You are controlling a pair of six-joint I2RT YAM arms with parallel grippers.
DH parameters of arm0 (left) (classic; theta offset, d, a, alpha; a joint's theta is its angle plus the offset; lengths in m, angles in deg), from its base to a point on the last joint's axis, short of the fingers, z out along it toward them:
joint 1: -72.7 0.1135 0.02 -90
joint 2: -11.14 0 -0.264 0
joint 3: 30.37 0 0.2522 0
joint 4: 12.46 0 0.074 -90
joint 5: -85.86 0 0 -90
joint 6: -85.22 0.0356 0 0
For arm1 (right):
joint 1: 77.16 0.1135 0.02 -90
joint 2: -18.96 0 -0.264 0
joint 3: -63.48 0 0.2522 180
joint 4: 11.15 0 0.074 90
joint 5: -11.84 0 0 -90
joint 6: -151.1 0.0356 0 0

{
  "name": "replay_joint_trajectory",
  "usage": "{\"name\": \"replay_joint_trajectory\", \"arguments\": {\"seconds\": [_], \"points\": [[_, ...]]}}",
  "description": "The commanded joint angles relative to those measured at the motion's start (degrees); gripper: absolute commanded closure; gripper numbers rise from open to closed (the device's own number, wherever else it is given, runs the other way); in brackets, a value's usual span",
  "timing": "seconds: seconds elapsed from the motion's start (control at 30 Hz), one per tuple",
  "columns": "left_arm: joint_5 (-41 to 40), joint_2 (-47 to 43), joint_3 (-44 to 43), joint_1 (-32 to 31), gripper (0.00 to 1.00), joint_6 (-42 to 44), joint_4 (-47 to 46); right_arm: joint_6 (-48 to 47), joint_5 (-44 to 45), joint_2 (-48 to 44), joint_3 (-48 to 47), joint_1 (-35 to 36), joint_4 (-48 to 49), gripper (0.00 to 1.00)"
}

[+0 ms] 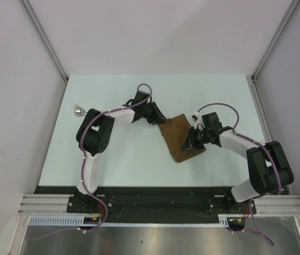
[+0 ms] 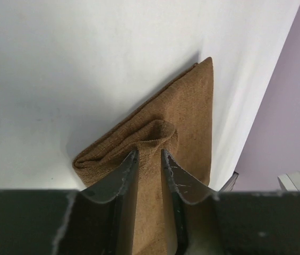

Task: Fold the napkin into a case and place the utensils inside
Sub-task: Fold the lower triangle-folded napkin at the center of the board.

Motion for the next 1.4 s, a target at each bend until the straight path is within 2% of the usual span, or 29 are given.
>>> {"name": "replay_joint_trajectory", "arguments": {"seconds": [0.0,0.07,0.33,0.53,0.77,1.0,1.1,1.13,1.2,1.23,1.3,1.37], "points": [[2.1,-2.0,-0.2,-0.6,0.71,-0.8,-3.0,-1.3,0.6,-0.8,0.6,-2.4,0.6,0.89],[2.1,-3.0,1.5,-0.7,0.72,-1.2,-4.8,-2.3,1.5,-2.2,0.5,-3.4,-0.8,0.94],[2.8,-1.6,2.0,-1.4,0.77,-3.6,-6.8,-4.3,1.8,-0.9,0.7,-4.7,-0.3,0.99],[-1.3,0.0,-0.1,-1.0,0.77,-1.5,-4.2,-4.4,5.2,-0.8,1.9,-5.1,0.2,1.0],[-1.0,3.8,-3.8,-0.8,0.77,-1.4,-3.6,-3.1,7.1,1.0,4.5,-5.6,3.0,1.0],[-2.3,5.0,-3.9,-0.1,0.78,-0.3,-2.1,-1.6,7.7,3.5,6.9,-5.6,8.1,0.99],[-2.7,4.1,-4.3,-0.1,0.79,1.3,-1.1,-2.0,7.8,3.8,6.3,-5.7,7.3,0.89],[-2.7,3.3,-4.8,-0.2,0.77,1.6,-0.9,-2.1,8.0,3.3,6.0,-5.6,6.6,0.82],[-2.1,2.5,-5.3,-0.1,0.76,2.3,-0.2,-3.0,8.8,0.6,4.6,-5.7,3.0,0.75],[-1.8,1.5,-5.2,-0.2,0.76,2.4,-0.3,-3.7,10.6,-0.8,3.8,-5.6,1.5,0.67],[-1.4,0.8,-5.0,-0.4,0.76,2.6,-0.5,-4.5,12.6,-4.9,1.1,-5.3,-3.5,0.57],[-0.7,0.8,-5.0,-0.5,0.76,2.2,-0.7,-5.2,15.8,-7.4,-1.0,-4.7,-7.4,0.54]]}}
